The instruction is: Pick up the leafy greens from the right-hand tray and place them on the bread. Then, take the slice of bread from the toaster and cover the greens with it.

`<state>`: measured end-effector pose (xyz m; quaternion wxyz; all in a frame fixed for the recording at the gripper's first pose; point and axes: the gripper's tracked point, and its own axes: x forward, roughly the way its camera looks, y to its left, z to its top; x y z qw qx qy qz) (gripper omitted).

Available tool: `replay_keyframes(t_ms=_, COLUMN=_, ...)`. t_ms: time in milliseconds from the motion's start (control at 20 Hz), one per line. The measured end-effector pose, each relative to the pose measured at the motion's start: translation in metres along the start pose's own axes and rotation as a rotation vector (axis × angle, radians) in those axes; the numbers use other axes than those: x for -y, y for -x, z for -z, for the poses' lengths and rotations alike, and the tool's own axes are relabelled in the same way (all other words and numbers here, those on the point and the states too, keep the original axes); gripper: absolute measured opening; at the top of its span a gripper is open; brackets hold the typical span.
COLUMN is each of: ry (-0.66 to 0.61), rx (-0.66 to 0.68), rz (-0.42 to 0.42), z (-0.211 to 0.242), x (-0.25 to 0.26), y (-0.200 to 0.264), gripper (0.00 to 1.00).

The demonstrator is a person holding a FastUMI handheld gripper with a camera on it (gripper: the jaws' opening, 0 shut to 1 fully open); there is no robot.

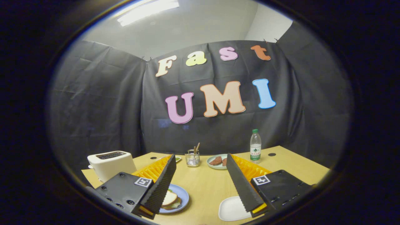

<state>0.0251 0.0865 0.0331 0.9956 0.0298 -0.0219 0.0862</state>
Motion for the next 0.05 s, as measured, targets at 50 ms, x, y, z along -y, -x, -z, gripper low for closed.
replay_keyframes(t_ms=50, ry=0.002, rx=0.002, rz=0.003, z=-0.0017, x=0.0017, y=0.0005, gripper=1.0)
